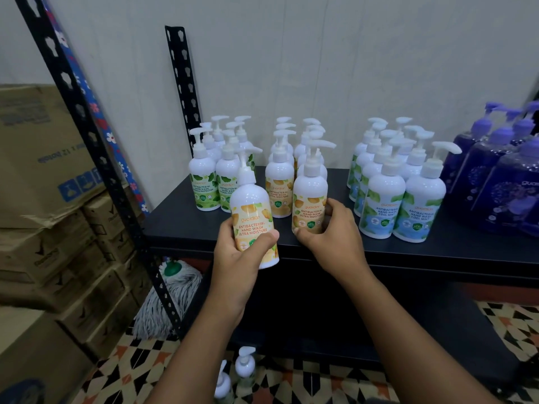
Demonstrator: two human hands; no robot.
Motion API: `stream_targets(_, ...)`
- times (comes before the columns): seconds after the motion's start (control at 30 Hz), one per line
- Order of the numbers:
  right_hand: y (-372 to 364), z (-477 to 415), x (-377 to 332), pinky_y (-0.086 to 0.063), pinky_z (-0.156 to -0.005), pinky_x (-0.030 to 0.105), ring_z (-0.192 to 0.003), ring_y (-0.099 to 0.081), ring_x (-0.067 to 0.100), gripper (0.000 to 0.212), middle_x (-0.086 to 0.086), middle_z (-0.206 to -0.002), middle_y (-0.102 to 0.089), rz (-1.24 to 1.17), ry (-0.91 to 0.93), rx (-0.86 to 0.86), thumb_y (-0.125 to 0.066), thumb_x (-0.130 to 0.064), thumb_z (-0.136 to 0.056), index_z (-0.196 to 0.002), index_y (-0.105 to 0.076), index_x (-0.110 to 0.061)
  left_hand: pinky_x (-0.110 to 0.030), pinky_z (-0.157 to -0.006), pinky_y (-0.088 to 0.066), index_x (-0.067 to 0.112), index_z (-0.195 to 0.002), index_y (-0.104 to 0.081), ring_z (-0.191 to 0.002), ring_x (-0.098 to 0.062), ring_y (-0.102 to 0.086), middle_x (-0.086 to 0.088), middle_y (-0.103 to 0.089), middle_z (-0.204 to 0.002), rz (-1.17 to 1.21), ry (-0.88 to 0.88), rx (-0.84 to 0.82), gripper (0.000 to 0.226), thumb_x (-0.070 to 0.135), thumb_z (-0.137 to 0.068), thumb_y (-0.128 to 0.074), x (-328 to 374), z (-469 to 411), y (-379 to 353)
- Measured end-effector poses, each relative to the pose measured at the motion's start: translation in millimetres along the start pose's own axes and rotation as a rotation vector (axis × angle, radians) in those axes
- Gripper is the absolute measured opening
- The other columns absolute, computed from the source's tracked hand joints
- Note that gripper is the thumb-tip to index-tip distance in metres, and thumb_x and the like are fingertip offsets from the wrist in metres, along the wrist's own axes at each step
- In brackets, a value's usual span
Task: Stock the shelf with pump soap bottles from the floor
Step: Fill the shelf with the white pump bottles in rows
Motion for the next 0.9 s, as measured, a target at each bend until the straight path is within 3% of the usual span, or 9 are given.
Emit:
stream_targets(0.17,0.6,-5.7,1.0,-0.047,-0.092,0.03,-0.115,-0.055,0.013,0.083,-0.008,-0.121,-0.043,0.017,0.017,-0.022,-0.086,-0.04,-0.074,-0.143,-0.044,-0.023,-0.034,-0.082,-0.058,0.029,-0.111,-0.064,-0.093,-0.013,-0.073,0.005,-0.075,-0.1,-0.033,-0.035,0.0,0.061,0.046,-0.055,-0.081,5.8,-9.9,-1.6)
stream_targets(0.33,-6.0,-14.8,0.9,-0.048,-0.106,0.049,-0.13,-0.054,0.018,0.112,-0.005,-0.146,-0.05,0.013,-0.008,-0.062,-0.084,-0.061,-0.056,-0.148,-0.032,-0.023,-0.03,-0.078,-0.056,0.028,-0.108,-0.065,-0.089,-0.012,-0.072,0.006,-0.075,-0.096,-0.045,-0.036,0.004,0.052,0.04,-0.06,-0.082,3.0,-13.4,-1.9)
stream_targets(0.47,-9.0,-15.0,-2.9,-0.046,-0.103,0.052,-0.116,-0.061,0.017,0.081,-0.019,-0.118,-0.058,0.055,0.011,-0.081,-0.084,-0.056,-0.064,-0.13,-0.042,-0.034,-0.029,-0.078,-0.056,0.028,-0.107,-0.065,-0.088,-0.012,-0.072,0.005,-0.075,-0.096,-0.056,-0.035,0.01,0.044,0.033,-0.067,-0.08,1.7,-15.2,0.1)
stream_targets(0.53,-9.4,-13.9,-4.5,-0.046,-0.103,0.052,-0.114,-0.061,0.017,0.078,-0.022,-0.111,-0.056,0.069,0.015,-0.084,-0.083,-0.053,-0.068,-0.132,-0.043,-0.034,-0.031,-0.079,-0.056,0.028,-0.108,-0.065,-0.089,-0.012,-0.072,0.005,-0.075,-0.096,-0.063,-0.031,0.018,0.043,0.033,-0.067,-0.079,1.3,-16.1,1.0)
stream_targets(0.67,-8.6,-11.9,-8.4,-0.045,-0.103,0.052,-0.114,-0.061,0.016,0.077,-0.022,-0.11,-0.055,0.079,0.017,-0.09,-0.083,-0.053,-0.07,-0.133,-0.043,-0.033,-0.03,-0.078,-0.057,0.027,-0.107,-0.065,-0.088,-0.012,-0.072,0.004,-0.075,-0.095,-0.075,-0.032,0.025,0.042,0.031,-0.068,-0.08,0.9,-16.2,2.4)
stream_targets(0.8,-6.8,-9.0,-7.4,-0.049,-0.1,0.051,-0.113,-0.062,0.016,0.079,-0.016,-0.116,-0.06,0.073,0.005,-0.091,-0.08,-0.062,-0.056,-0.122,-0.045,-0.036,-0.025,-0.076,-0.056,0.025,-0.11,-0.066,-0.091,-0.013,-0.073,0.004,-0.076,-0.097,-0.12,-0.055,0.01,0.034,0.017,-0.082,-0.083,2.8,-16.7,1.0)
stream_targets(0.9,-3.2,-9.5,-3.8,-0.055,-0.094,0.047,-0.11,-0.062,0.016,0.082,-0.009,-0.118,-0.06,0.09,0.01,-0.102,-0.078,-0.062,-0.05,-0.122,-0.051,-0.034,-0.022,-0.077,-0.057,0.022,-0.115,-0.067,-0.094,-0.012,-0.073,-0.001,-0.074,-0.108,-0.191,-0.096,-0.012,0.041,0.018,-0.079,-0.086,9.9,-22.8,-1.9)
Point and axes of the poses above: each hand's wrist, its own z-axis away from the middle knuckle, its own y-axis out of the back of the hand, x = y × z, the point moved 8 cm from there along -z, towards the middle knuckle
